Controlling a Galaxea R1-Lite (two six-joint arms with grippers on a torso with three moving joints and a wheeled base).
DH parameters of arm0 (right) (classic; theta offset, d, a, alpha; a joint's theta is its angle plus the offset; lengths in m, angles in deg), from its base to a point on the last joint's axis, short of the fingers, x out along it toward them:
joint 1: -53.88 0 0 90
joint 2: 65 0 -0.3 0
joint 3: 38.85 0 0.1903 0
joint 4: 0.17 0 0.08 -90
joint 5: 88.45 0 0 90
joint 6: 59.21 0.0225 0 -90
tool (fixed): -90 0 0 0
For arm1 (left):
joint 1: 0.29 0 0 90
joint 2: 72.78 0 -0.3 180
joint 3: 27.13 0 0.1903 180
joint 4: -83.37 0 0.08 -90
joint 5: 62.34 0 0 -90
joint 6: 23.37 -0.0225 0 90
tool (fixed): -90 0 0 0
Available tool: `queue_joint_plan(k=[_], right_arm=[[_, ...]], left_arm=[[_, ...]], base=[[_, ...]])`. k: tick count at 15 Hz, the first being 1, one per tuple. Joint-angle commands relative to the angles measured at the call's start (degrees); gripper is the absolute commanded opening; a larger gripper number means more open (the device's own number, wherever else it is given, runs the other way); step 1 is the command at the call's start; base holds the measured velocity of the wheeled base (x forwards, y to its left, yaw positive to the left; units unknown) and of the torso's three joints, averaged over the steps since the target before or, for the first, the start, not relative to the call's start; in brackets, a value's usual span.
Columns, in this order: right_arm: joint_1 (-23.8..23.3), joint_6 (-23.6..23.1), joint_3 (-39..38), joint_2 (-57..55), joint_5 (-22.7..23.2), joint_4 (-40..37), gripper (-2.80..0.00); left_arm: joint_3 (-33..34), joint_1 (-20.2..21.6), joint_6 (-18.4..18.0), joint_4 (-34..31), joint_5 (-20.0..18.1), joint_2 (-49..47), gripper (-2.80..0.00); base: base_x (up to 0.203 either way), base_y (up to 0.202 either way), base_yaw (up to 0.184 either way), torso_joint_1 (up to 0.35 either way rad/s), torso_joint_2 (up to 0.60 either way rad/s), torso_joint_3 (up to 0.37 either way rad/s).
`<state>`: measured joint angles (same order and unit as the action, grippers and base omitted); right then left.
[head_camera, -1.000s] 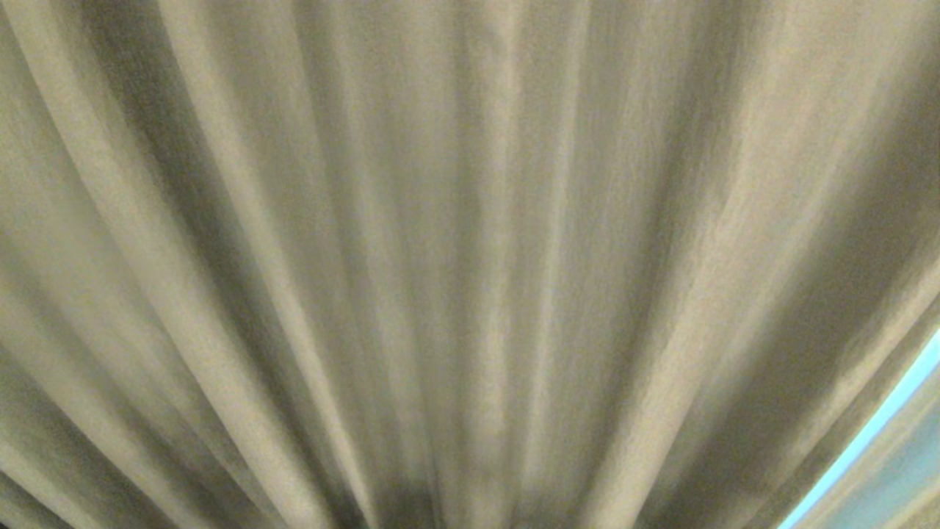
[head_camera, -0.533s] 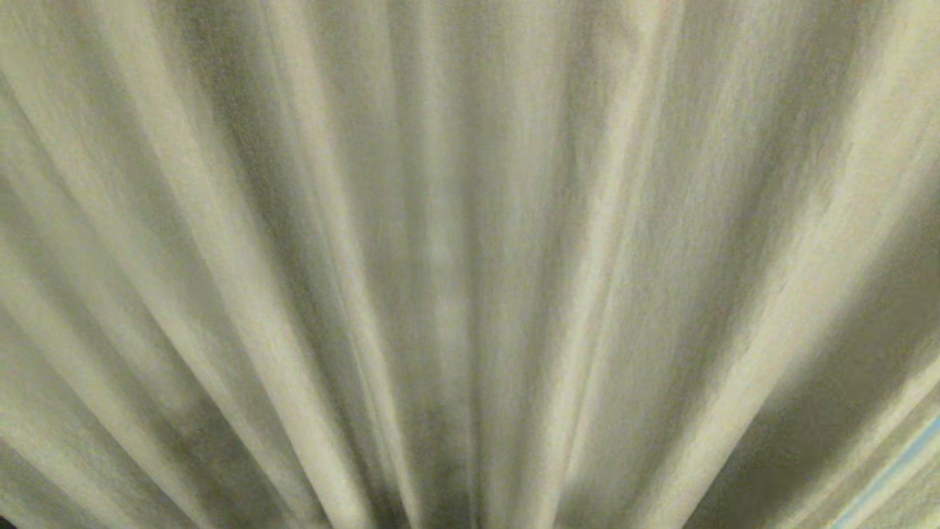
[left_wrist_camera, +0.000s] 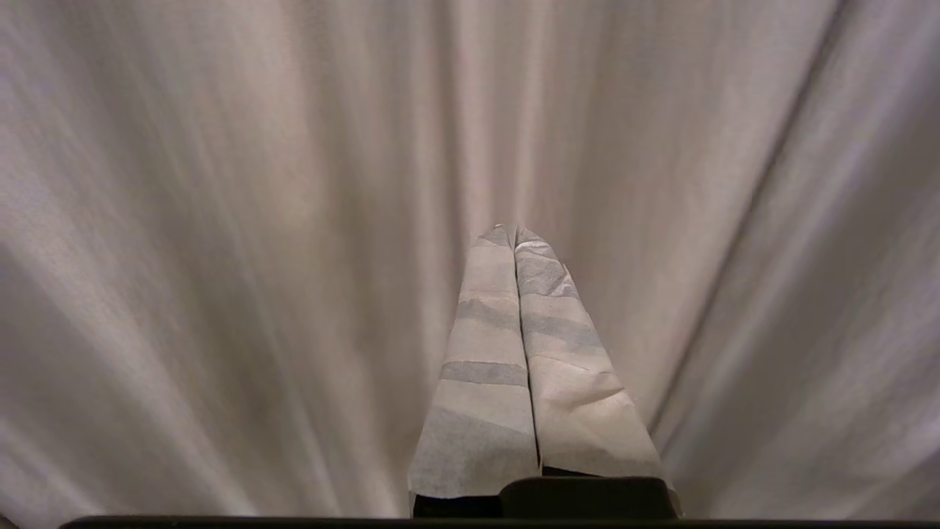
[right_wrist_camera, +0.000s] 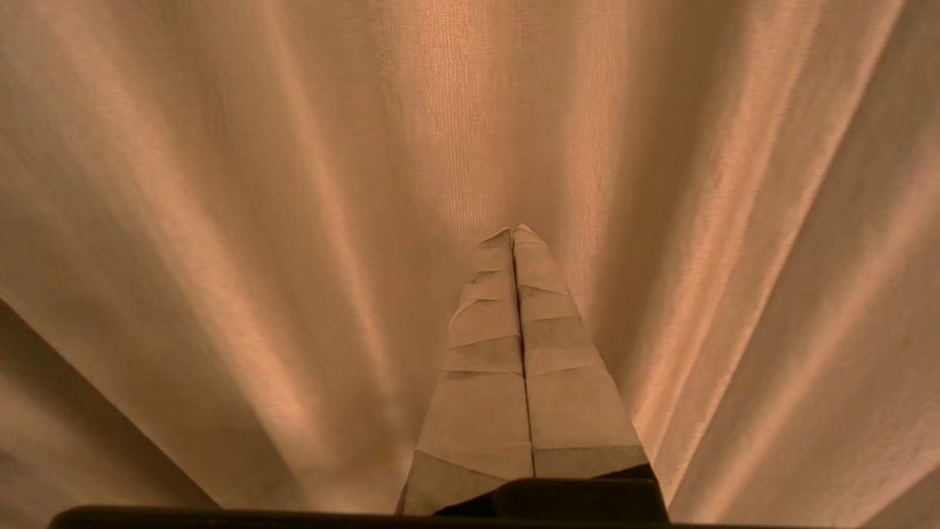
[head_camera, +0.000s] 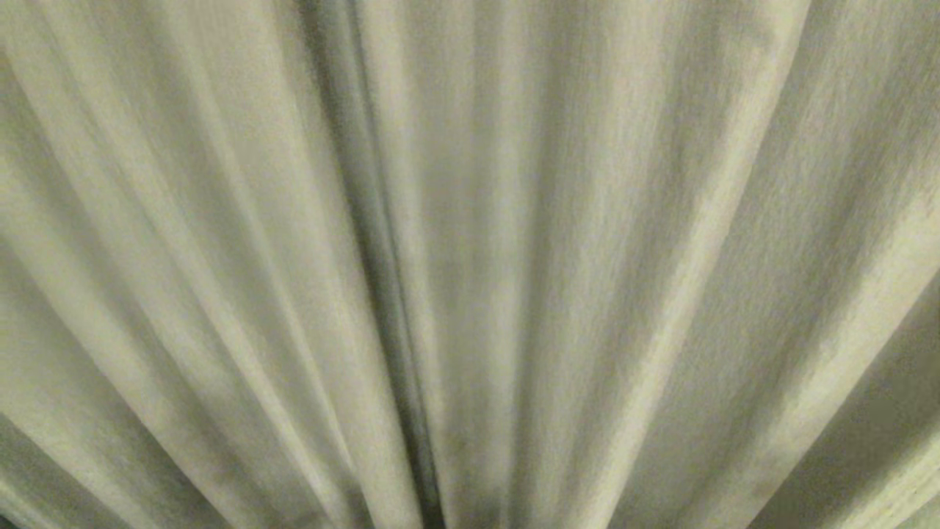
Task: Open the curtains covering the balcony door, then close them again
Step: Close the outer curtains on both sides
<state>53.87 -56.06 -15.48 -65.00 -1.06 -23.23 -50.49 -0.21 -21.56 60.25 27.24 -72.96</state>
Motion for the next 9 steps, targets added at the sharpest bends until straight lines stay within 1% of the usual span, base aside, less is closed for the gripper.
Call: queue_joint_plan(k=[1, 9], right_arm=[[0.01, 0.01, 0.00, 0.00, -0.03, 0.05, -2.80], [0.01, 0.01, 0.00, 0.00, -0.03, 0.05, -2.80]], left_arm=[[0.00, 0.01, 0.03, 0.05, -0.02, 0.18, -2.80], [0.00, 0.01, 0.03, 0.10, -0.02, 0.18, -2.80]], base=[[0.000, 0.000, 0.000, 0.000, 0.00, 0.000], [0.000, 0.000, 0.000, 0.000, 0.00, 0.000]])
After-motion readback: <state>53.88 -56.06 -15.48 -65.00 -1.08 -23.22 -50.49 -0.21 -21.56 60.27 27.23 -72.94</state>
